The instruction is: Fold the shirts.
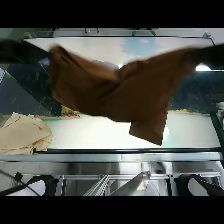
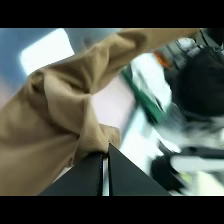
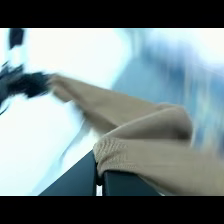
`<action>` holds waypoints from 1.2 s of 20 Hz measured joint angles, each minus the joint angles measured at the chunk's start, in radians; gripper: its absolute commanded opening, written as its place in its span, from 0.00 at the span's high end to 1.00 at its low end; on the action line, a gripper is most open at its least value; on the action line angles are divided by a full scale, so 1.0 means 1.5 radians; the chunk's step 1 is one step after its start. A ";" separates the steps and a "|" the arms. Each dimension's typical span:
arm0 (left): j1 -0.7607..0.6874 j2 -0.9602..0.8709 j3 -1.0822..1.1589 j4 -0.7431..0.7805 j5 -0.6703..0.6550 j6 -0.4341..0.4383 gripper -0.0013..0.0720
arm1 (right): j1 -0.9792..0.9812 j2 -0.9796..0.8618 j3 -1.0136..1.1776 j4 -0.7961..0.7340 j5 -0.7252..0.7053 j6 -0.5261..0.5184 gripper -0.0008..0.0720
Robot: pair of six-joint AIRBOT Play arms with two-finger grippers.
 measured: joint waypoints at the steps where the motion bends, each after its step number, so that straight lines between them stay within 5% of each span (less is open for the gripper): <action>1: 0.020 0.055 0.034 -0.015 0.011 0.005 0.95 | -0.034 0.033 0.057 0.011 0.001 0.004 0.97; 5: 0.170 0.238 0.159 -0.051 0.078 0.013 0.95 | -0.161 0.116 0.233 0.032 -0.045 0.028 0.96; 9: 0.277 0.274 0.207 -0.079 0.102 0.002 0.95 | -0.206 0.120 0.313 0.035 -0.100 0.037 0.97; 13: 0.208 0.186 0.145 -0.081 0.116 0.009 0.95 | -0.136 0.017 0.334 -0.029 -0.125 0.035 0.97; 18: 0.031 -0.050 0.092 0.065 0.171 0.024 0.94 | 0.037 -0.219 0.338 -0.221 -0.168 0.033 0.97; 19: 0.007 -0.111 0.102 0.101 0.178 0.014 0.73 | 0.059 -0.273 0.339 -0.247 -0.189 0.033 0.96; 20: -0.012 -0.174 0.120 0.130 0.179 -0.001 0.53 | 0.074 -0.322 0.339 -0.265 -0.208 0.035 0.83; 21: -0.027 -0.239 0.145 0.145 0.178 -0.019 0.52 | 0.085 -0.371 0.339 -0.275 -0.224 0.039 0.47; 22: -0.037 -0.304 0.174 0.161 0.174 -0.037 0.52 | 0.091 -0.414 0.340 -0.275 -0.239 0.042 0.39; 24: -0.043 -0.408 0.227 0.182 0.167 -0.079 0.52 | 0.092 -0.479 0.340 -0.274 -0.261 0.048 0.40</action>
